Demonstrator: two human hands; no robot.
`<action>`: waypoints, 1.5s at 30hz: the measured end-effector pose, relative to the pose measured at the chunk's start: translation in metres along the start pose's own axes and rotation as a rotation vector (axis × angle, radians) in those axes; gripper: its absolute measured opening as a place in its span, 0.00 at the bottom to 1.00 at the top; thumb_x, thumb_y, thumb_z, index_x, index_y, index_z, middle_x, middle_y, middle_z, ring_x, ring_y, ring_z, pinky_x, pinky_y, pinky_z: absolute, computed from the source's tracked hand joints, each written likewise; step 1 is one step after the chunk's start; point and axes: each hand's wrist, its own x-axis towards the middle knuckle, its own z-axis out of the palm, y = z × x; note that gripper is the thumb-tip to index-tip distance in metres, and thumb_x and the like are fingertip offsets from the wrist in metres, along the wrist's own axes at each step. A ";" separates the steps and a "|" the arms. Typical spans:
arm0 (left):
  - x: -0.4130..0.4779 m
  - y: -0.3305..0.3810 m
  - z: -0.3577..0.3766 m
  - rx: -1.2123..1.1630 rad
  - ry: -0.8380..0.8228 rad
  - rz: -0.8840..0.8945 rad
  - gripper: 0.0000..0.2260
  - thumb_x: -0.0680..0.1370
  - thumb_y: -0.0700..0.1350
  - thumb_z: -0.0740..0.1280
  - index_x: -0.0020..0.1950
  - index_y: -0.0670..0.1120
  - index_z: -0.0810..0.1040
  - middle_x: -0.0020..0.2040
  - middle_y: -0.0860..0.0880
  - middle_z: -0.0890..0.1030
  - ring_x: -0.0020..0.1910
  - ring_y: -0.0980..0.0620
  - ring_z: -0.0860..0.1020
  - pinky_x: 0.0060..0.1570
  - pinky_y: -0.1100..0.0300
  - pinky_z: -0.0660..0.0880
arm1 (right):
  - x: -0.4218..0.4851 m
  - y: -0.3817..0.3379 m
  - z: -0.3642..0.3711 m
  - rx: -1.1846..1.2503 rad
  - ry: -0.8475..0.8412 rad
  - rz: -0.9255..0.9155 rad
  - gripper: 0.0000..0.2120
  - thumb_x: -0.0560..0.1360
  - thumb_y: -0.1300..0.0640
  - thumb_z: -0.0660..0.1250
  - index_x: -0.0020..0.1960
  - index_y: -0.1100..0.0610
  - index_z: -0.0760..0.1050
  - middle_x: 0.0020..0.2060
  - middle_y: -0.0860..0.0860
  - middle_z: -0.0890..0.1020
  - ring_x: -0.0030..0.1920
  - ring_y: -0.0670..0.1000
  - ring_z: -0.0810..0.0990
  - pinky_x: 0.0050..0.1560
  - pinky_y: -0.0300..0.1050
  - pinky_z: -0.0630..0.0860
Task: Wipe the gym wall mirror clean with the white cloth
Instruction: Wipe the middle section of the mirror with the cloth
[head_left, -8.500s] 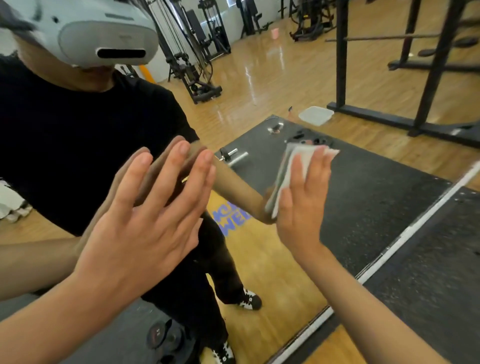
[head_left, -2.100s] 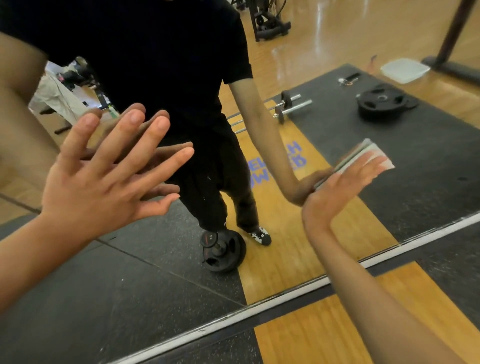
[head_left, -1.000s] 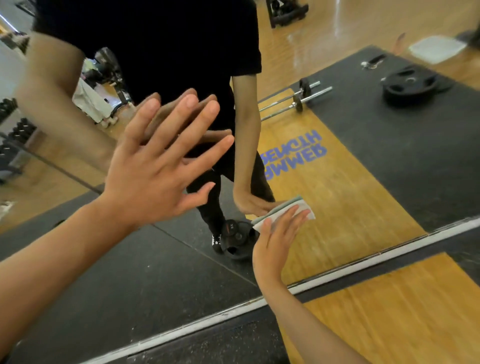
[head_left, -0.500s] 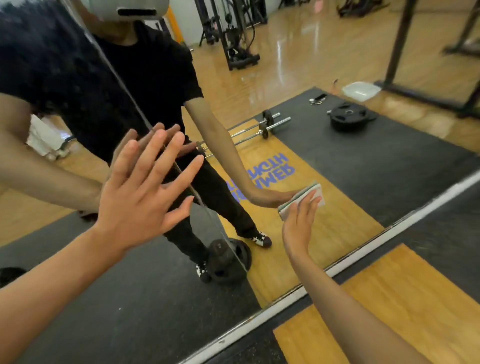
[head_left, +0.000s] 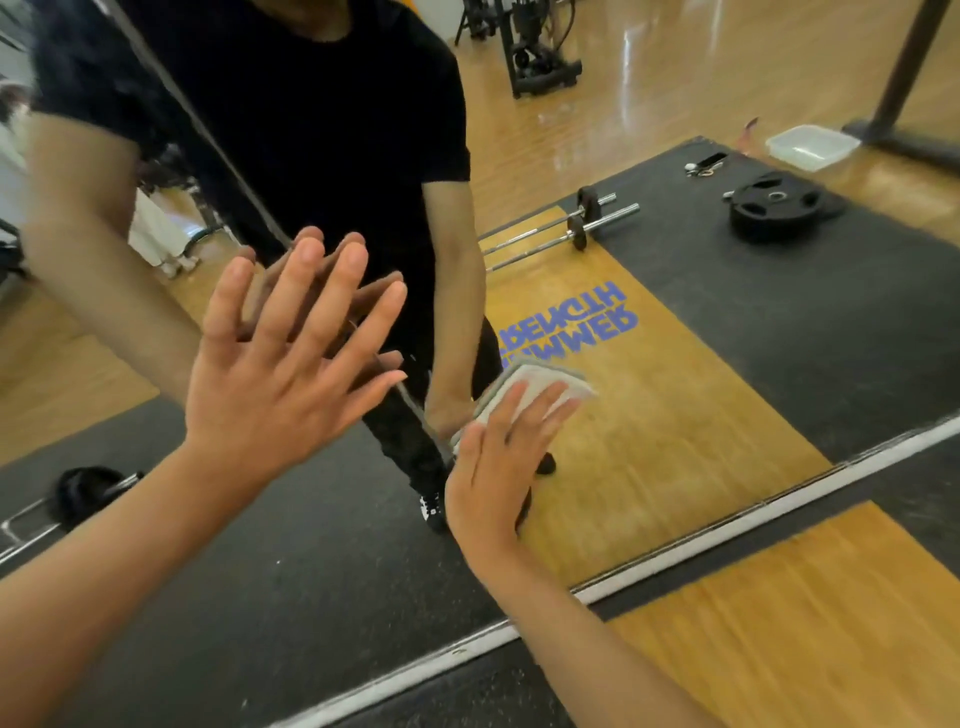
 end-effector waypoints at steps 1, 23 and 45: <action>-0.001 0.000 -0.003 0.014 0.000 -0.005 0.33 0.83 0.62 0.66 0.79 0.41 0.71 0.85 0.39 0.56 0.85 0.40 0.51 0.83 0.40 0.47 | -0.025 0.006 0.005 -0.043 -0.118 -0.136 0.27 0.89 0.49 0.47 0.84 0.57 0.49 0.84 0.63 0.41 0.82 0.72 0.40 0.82 0.66 0.47; -0.003 0.008 -0.016 0.086 0.035 -0.119 0.29 0.84 0.49 0.62 0.80 0.32 0.66 0.82 0.35 0.62 0.84 0.40 0.57 0.81 0.41 0.55 | 0.085 0.084 -0.054 -0.225 -0.055 -0.822 0.25 0.87 0.49 0.52 0.84 0.44 0.55 0.84 0.53 0.48 0.84 0.62 0.42 0.82 0.65 0.44; -0.005 0.009 -0.016 0.059 0.006 -0.110 0.31 0.83 0.50 0.64 0.81 0.34 0.65 0.83 0.37 0.60 0.85 0.41 0.55 0.81 0.40 0.55 | 0.018 0.089 -0.034 -0.333 -0.271 -0.863 0.32 0.80 0.55 0.61 0.81 0.43 0.56 0.81 0.50 0.54 0.84 0.60 0.46 0.84 0.57 0.41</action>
